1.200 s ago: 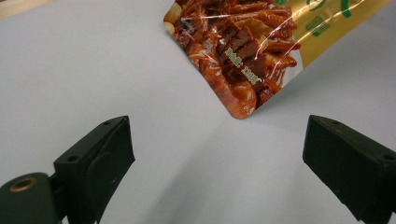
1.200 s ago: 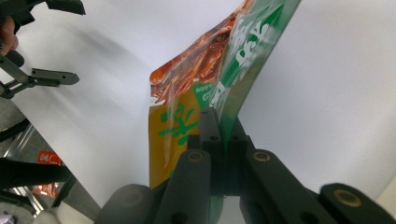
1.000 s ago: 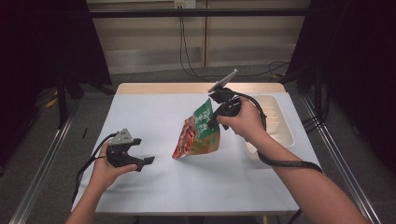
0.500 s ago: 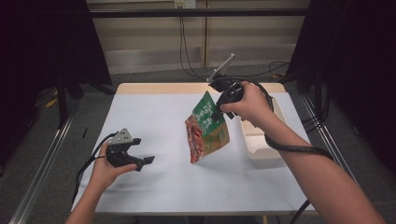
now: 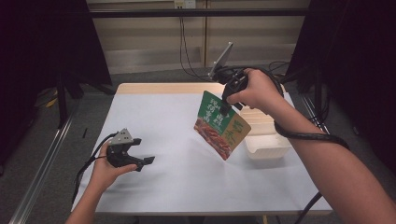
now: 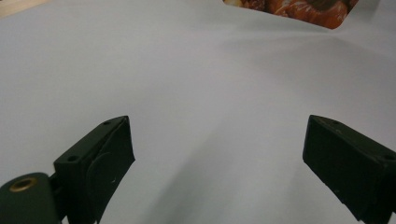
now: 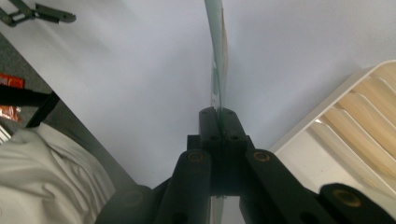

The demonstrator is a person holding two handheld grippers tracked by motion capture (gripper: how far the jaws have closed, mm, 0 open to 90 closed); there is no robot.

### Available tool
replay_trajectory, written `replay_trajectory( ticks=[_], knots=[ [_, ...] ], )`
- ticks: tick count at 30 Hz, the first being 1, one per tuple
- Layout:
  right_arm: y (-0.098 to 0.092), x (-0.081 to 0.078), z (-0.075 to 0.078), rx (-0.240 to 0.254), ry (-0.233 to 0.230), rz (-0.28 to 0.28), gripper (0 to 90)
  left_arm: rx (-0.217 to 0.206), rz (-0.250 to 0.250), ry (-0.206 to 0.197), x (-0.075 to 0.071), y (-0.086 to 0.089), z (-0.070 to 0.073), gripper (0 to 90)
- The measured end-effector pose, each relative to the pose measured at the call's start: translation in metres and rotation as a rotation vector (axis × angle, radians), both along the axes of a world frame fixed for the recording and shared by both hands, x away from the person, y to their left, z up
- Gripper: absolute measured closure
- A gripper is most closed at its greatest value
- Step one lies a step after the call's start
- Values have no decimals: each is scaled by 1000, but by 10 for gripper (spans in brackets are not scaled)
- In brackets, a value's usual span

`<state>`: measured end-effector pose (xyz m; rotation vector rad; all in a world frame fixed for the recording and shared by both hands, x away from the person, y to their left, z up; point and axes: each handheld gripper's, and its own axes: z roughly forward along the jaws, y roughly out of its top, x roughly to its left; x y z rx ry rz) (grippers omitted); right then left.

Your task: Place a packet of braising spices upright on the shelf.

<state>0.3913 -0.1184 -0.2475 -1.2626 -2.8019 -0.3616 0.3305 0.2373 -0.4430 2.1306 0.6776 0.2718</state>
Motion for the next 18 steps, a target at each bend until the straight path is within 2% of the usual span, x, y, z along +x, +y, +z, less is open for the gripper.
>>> replay_trajectory(
  ticks=[11,13,14,18],
  knots=[
    [-11,1,12,-24,3,18,900,0,0,2,-1,0,1,84],
    [-13,1,14,-44,-5,22,900,2,3,0,-1,0,1,84],
    [-14,2,14,-36,2,26,900,0,4,0,-1,0,1,82],
    [-18,3,18,-56,-5,7,900,-13,4,-1,-1,0,1,73]
  ],
)
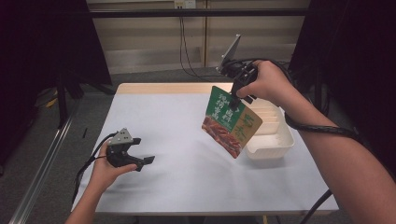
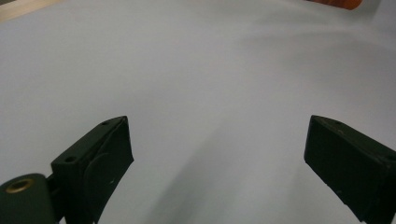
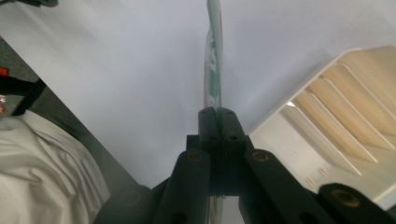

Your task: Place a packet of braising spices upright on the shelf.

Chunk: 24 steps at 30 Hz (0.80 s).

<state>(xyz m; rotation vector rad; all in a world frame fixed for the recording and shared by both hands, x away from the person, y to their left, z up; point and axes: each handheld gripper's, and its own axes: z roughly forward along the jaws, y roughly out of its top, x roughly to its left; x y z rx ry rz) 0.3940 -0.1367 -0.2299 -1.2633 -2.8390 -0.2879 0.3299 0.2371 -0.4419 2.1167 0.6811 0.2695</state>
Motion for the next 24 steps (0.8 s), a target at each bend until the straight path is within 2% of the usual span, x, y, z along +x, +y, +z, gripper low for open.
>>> replay_trajectory(
  ticks=[4,9,16,24],
  knots=[
    [-4,1,3,5,2,7,900,8,1,1,0,0,1,72],
    [-9,2,10,7,-5,3,900,-2,3,5,0,1,1,71],
    [-14,4,22,-13,-16,8,900,2,12,4,0,1,2,71],
    [-21,7,29,-19,-20,2,900,-3,8,6,0,0,1,71]
  ],
)
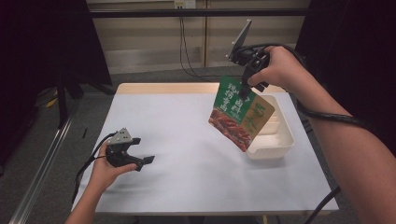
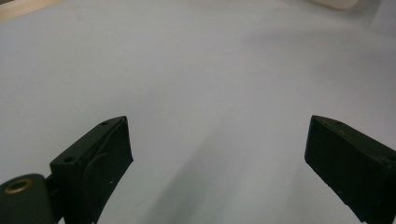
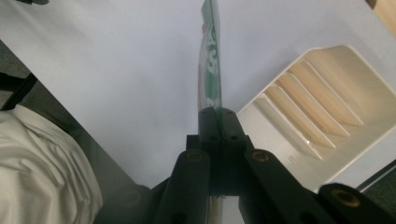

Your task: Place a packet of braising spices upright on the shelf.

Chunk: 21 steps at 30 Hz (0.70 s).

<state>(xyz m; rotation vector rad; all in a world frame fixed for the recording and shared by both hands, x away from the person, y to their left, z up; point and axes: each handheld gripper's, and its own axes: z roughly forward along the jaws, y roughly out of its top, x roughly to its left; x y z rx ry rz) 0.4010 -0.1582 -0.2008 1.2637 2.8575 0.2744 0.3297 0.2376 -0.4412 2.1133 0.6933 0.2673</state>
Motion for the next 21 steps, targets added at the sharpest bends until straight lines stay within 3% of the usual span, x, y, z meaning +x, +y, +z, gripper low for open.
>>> replay_trajectory(
  ticks=[10,21],
  knots=[
    [-8,8,7,6,-8,3,900,4,-2,1,0,0,0,71],
    [-20,10,11,-21,-25,4,900,16,6,2,1,1,0,72]
  ],
)
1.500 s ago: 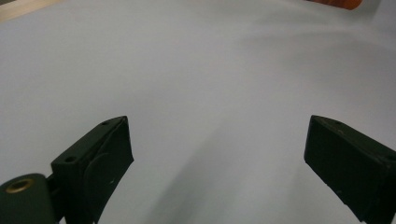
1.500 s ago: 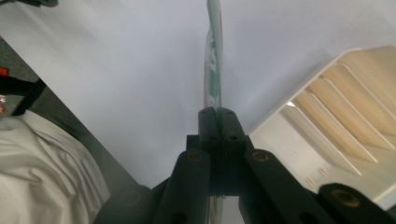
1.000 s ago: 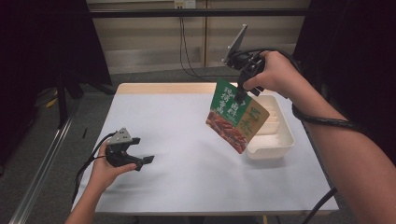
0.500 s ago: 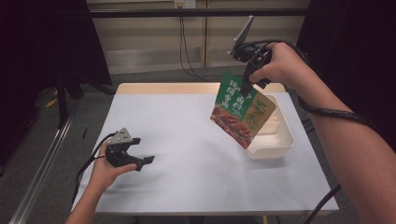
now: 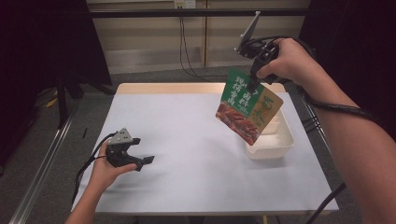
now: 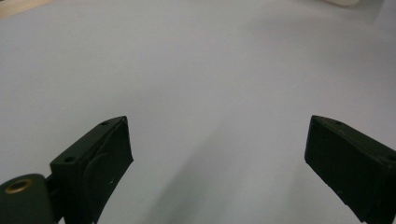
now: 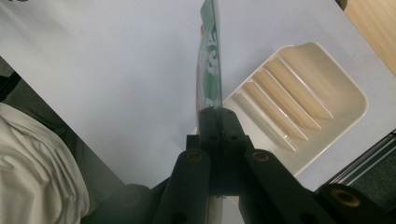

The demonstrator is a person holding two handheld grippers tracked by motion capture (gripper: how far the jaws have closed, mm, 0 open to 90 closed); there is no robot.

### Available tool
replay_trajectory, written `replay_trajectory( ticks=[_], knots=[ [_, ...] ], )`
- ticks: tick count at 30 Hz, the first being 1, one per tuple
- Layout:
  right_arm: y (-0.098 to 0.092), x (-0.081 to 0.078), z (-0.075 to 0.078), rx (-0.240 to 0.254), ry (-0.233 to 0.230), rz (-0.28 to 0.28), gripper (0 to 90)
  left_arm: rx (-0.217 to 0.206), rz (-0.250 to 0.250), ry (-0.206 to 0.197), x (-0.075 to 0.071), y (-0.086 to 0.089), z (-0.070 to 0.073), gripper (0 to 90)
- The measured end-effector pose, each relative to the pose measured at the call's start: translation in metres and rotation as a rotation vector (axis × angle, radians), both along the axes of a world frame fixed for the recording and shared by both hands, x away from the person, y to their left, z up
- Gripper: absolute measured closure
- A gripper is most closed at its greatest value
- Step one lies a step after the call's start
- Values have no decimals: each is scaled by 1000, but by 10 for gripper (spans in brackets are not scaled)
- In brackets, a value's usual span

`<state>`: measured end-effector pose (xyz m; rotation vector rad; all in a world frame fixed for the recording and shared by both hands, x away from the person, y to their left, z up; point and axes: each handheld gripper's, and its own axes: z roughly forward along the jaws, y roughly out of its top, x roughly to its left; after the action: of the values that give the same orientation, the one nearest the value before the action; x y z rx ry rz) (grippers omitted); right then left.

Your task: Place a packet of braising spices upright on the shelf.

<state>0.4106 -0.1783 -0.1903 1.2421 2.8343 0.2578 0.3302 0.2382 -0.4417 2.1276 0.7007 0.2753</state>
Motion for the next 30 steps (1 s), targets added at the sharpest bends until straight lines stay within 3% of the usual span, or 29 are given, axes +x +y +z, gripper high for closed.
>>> replay_trajectory(
  ticks=[25,30],
  knots=[
    [-44,-4,-2,-30,-2,-35,900,-3,-6,-4,0,-1,0,72],
    [-51,-5,-4,-35,-2,-13,900,3,-1,-7,0,0,1,72]
  ],
)
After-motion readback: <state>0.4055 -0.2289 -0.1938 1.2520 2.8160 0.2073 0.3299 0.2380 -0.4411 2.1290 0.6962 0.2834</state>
